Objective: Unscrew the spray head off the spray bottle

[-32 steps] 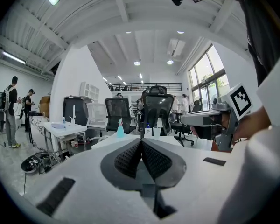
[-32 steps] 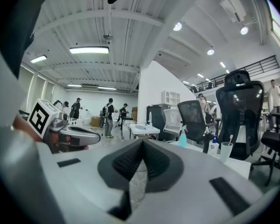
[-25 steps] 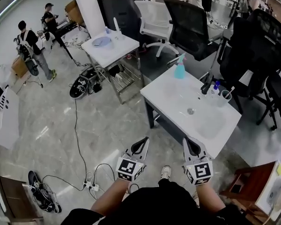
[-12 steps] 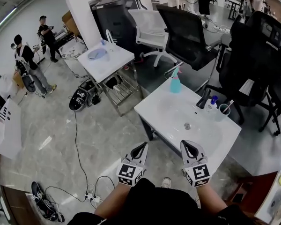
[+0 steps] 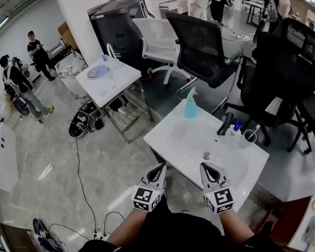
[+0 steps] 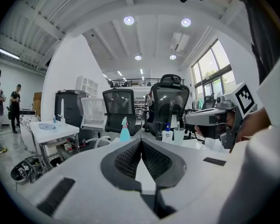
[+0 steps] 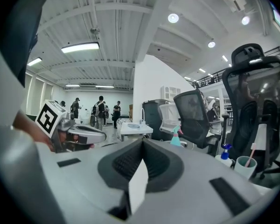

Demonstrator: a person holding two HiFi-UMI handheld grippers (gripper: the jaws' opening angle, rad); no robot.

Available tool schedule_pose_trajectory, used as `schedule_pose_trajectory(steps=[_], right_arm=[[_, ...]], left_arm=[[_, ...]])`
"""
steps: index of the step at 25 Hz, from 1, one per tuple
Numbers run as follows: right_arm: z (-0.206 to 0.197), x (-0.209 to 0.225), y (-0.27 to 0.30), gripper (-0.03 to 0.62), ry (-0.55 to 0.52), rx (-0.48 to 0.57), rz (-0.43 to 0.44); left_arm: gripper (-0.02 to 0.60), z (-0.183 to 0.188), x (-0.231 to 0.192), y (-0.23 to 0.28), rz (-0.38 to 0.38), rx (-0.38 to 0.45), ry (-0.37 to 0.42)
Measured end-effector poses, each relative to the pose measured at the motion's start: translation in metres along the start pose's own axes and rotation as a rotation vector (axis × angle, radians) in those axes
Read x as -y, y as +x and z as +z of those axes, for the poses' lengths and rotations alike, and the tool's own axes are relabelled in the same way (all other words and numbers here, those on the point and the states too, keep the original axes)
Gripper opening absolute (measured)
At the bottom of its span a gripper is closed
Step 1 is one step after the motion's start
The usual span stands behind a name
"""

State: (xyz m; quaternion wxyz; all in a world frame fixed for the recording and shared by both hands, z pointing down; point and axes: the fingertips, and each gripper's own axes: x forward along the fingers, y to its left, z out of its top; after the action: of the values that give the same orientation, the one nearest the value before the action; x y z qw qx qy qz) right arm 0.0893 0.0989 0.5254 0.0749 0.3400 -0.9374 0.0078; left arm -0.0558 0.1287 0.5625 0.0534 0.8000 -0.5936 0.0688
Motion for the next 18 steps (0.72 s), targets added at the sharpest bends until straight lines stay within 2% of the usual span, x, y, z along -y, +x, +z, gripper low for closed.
schedule_pose_trajectory(steps=[11, 18], right_arm=[[0.019, 0.042, 0.1, 0.006, 0.026, -0.029, -0.112], [0.033, 0.056, 0.162, 0.006, 0.047, -0.051, -0.21]], left_arm=[[0.014, 0.023, -0.086, 0.096, -0.124, -0.024, 0.015], [0.014, 0.042, -0.139, 0.148, -0.231, -0.02, 0.032]])
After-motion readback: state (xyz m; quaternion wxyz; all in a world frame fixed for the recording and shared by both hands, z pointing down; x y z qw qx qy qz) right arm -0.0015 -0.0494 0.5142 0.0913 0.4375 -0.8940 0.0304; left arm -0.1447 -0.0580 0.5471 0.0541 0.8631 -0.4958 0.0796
